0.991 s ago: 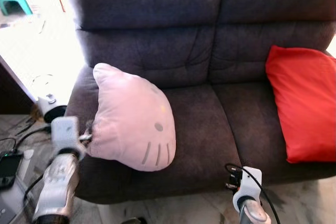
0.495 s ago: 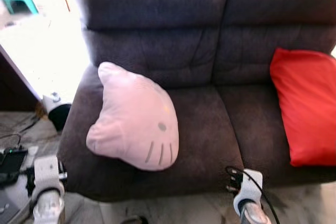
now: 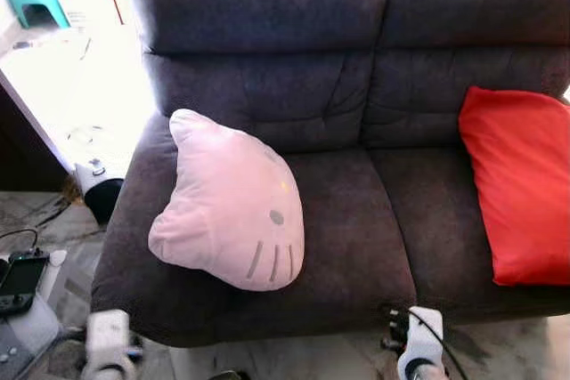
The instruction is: Move the pillow to the sofa from floor
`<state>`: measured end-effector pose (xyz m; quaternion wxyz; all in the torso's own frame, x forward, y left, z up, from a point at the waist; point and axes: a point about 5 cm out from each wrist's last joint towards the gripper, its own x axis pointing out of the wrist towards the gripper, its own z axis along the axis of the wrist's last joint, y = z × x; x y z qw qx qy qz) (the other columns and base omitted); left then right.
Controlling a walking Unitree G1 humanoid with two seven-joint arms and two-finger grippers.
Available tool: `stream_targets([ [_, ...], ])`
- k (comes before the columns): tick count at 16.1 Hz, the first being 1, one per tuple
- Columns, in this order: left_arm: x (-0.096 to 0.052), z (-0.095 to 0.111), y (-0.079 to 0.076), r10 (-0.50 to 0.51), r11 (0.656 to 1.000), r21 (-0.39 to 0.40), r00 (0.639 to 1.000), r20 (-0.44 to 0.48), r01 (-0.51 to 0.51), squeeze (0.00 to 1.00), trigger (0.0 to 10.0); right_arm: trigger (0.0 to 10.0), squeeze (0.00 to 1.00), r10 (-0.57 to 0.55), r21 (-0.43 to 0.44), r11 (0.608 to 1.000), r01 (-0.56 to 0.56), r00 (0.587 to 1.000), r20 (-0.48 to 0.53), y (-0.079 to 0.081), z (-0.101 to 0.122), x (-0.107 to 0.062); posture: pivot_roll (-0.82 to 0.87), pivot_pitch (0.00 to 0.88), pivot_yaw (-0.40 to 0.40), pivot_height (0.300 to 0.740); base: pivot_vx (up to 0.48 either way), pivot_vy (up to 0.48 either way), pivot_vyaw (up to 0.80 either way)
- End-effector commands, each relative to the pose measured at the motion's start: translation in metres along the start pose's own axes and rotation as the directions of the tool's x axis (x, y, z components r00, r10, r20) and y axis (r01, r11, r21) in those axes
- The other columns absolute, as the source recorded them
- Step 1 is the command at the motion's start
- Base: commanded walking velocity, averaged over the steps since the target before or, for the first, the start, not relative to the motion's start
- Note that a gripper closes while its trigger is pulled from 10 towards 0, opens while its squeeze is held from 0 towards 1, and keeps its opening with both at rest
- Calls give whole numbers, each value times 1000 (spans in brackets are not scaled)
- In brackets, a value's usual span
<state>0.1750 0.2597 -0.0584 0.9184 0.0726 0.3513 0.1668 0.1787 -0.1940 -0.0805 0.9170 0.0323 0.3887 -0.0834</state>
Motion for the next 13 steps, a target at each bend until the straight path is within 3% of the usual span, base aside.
stream_targets([
  [1, -1, -4, -3, -32, 999, 11, 999, -15, 32, 0, 10000, 10000, 0, 4, -11, 1000, -4, 1000, -20, 0, -5, -1, 94, 8, -27, 740, 0, 0, 475],
  [3, -1, -10, -7, -62, 998, 27, 997, -36, 63, 0, 10000, 10000, 0, 9, -12, 1000, -9, 1000, -24, 1, -7, -2, 89, 7, -27, 740, 0, 0, 478],
  [10, 0, -10, -20, -125, 991, 43, 991, -57, 128, 0, 10000, 10000, 0, 26, -29, 999, -28, 998, -58, 2, -11, -3, 89, 28, -29, 740, 0, 0, 0],
  [13, 1, -9, -22, -129, 990, 49, 990, -58, 132, 0, 10000, 10000, 0, 33, -27, 999, -34, 998, -59, 2, -11, -3, 90, 32, -29, 740, 0, 0, 385],
])
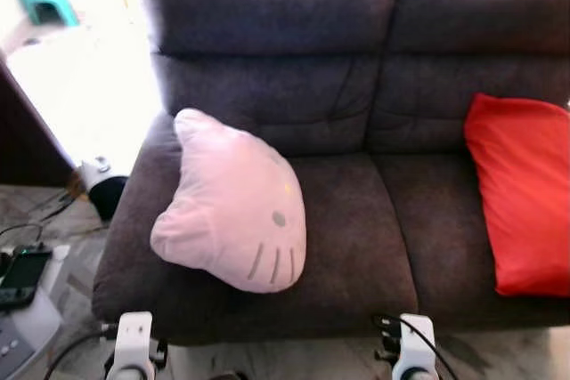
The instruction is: Move the pillow to the sofa from floor
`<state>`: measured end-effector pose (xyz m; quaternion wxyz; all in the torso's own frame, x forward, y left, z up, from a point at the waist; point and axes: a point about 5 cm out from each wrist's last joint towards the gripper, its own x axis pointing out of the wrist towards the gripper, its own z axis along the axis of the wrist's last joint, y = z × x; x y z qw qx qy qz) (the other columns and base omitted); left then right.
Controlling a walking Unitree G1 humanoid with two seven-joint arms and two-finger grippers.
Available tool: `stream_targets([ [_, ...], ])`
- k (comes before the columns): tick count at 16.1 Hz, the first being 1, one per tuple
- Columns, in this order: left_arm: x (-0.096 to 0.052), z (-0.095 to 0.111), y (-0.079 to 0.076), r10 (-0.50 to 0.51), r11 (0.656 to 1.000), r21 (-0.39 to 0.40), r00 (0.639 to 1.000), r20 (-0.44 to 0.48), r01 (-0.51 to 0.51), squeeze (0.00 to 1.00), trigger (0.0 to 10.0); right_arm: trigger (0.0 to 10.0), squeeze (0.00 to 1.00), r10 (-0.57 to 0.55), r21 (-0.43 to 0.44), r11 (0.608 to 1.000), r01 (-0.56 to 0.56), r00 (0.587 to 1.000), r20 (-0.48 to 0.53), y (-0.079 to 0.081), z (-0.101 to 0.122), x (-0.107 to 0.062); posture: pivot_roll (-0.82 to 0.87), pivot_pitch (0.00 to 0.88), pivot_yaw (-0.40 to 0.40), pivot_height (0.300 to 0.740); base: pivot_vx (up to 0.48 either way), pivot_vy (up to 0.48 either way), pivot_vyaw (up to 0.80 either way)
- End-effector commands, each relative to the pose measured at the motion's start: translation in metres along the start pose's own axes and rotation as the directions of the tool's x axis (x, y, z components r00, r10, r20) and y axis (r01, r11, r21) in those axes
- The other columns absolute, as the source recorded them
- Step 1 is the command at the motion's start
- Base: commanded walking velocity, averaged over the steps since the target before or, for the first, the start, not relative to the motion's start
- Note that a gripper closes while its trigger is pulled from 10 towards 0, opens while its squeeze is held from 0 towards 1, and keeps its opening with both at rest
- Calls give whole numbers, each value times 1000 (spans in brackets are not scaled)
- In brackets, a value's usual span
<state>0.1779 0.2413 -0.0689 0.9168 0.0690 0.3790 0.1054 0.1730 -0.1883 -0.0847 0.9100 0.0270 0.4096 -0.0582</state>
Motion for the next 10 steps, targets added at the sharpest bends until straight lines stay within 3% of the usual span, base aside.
stream_targets([
  [1, -1, -3, -2, -17, 1000, 21, 1000, -8, 17, 0, 10000, 10000, 0, -16, 27, 1000, 16, 1000, -16, -3, -3, -1, 91, 36, -28, 740, 0, 0, 0],
  [10, 1, -1, -6, -23, 1000, 11, 1000, -17, 23, 0, 10000, 10000, 0, 5, -10, 1000, -5, 1000, -24, -3, -2, 0, 87, 44, -32, 740, 0, -29, 0],
])
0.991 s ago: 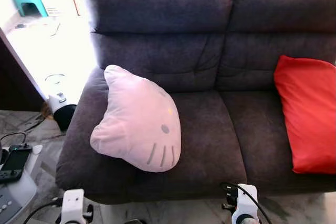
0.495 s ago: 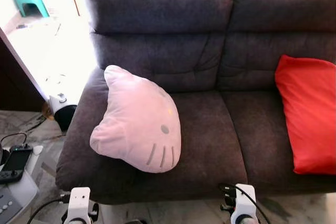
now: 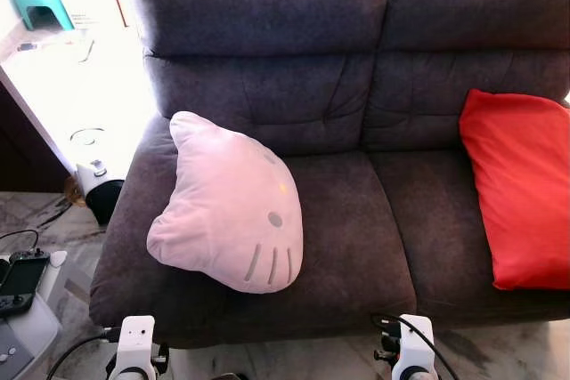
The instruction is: Move the pillow to the sofa from floor
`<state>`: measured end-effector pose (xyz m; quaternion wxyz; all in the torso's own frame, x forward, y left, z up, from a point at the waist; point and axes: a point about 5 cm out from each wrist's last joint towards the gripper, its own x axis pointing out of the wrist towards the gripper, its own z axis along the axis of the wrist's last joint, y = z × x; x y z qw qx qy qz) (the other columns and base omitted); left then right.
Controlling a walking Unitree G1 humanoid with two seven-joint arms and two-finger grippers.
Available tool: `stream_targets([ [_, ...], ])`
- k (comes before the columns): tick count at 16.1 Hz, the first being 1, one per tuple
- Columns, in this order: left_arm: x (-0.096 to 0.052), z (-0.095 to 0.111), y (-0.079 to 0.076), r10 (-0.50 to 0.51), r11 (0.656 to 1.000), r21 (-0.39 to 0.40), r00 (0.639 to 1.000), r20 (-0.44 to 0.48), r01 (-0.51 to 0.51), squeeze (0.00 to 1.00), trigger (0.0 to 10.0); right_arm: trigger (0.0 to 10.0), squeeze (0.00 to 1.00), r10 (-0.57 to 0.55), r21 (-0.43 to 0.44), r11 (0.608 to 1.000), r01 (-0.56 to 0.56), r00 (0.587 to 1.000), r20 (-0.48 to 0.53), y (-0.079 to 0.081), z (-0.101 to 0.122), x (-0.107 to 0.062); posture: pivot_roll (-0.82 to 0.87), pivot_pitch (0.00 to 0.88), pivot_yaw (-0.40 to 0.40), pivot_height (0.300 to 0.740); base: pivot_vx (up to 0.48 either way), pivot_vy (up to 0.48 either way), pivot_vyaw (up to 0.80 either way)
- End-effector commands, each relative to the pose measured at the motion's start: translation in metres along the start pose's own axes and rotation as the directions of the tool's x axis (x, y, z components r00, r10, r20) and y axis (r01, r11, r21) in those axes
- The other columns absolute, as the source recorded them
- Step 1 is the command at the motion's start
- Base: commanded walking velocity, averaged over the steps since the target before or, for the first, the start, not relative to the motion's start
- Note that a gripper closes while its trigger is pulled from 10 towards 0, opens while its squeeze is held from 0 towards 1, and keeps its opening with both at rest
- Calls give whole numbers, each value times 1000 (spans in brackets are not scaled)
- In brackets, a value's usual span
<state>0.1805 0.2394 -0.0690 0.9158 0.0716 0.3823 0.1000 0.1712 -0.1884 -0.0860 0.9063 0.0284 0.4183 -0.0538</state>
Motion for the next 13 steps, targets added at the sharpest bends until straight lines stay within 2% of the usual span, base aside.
stream_targets([
  [1, 0, -3, -5, -17, 1000, 1, 1000, -14, 17, 0, 10000, 10000, 0, -3, -9, 1000, 2, 1000, -4, -3, 1, 0, 87, 44, -32, 740, 0, -255, 0],
  [3, 0, -2, -8, -27, 1000, 6, 1000, -15, 27, 0, 10000, 10000, 0, -3, -9, 1000, 3, 1000, -2, -3, 1, 0, 84, 44, -32, 740, 0, -259, 569],
  [13, 0, -4, -9, -30, 1000, 7, 999, -31, 30, 0, 10000, 10000, 0, -7, 8, 1000, 7, 1000, -5, -5, 2, 1, 81, 39, -33, 740, 0, -273, 0],
])
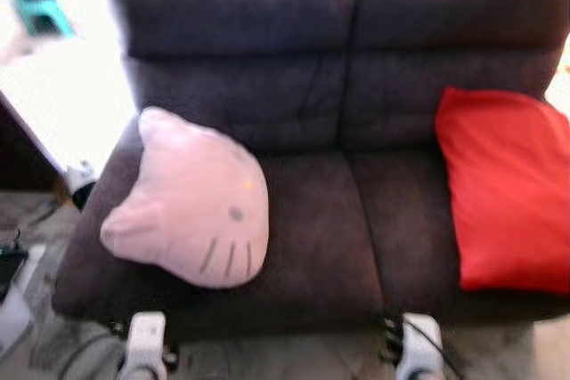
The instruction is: Move the pillow to the sofa from floor
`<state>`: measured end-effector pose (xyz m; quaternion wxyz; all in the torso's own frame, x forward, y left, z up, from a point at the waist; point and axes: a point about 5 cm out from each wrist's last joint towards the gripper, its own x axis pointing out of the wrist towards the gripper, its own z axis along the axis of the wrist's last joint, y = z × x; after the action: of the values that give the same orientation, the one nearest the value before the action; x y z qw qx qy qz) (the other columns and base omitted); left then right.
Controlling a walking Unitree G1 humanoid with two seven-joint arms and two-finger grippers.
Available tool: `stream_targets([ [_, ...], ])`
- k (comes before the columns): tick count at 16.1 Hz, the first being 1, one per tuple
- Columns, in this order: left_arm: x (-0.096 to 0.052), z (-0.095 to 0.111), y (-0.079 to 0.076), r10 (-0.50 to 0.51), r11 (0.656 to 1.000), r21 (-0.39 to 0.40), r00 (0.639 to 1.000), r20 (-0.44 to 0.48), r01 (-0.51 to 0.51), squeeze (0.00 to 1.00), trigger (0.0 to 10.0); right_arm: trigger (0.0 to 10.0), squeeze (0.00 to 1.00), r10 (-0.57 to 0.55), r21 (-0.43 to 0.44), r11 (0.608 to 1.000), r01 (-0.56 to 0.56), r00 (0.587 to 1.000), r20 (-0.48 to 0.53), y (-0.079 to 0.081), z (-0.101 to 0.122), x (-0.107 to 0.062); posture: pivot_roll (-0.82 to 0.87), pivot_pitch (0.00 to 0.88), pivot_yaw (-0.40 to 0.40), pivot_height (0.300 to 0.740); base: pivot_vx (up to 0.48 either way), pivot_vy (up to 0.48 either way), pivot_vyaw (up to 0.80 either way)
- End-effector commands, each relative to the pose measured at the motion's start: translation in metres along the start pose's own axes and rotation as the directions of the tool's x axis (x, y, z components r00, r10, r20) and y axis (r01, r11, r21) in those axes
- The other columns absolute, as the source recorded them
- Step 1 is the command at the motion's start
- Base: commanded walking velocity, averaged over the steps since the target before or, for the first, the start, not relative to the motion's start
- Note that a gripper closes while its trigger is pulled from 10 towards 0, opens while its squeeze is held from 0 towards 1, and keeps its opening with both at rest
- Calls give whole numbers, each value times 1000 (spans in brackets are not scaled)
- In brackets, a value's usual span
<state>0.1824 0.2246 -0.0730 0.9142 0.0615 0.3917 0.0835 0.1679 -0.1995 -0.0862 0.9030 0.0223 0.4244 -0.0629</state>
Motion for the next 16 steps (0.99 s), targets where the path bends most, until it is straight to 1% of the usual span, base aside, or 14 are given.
stream_targets([
  [1, -1, -4, 6, 8, 1000, 11, 1000, -15, -8, 0, 10000, 10000, 0, 15, 13, 1000, -15, 1000, 6, 6, 4, 1, 81, 38, -33, 740, 0, -277, 0],
  [8, -1, -6, 5, -1, 1000, 19, 1000, -29, 1, 0, 10000, 10000, 0, 19, 18, 1000, -19, 1000, -1, 5, 1, 1, 76, 21, -34, 740, 0, -280, 0],
  [10, -2, -11, 6, 0, 1000, 25, 999, -50, 1, 0, 10000, 10000, 0, 36, -6, 999, -36, 999, -3, 6, 2, 1, 71, 11, -32, 740, 0, -296, 0],
  [12, -2, -10, 5, -2, 1000, 25, 999, -54, 3, 0, 10000, 10000, 0, 34, -3, 999, -34, 999, -3, 6, 1, 1, 71, 9, -33, 740, 0, -296, 0],
  [16, 0, -5, -2, -20, 999, 33, 999, -46, 22, 0, 10000, 10000, 0, 29, -2, 1000, -29, 1000, -7, 5, 2, 1, 66, 27, -37, 740, 0, -296, 0],
])
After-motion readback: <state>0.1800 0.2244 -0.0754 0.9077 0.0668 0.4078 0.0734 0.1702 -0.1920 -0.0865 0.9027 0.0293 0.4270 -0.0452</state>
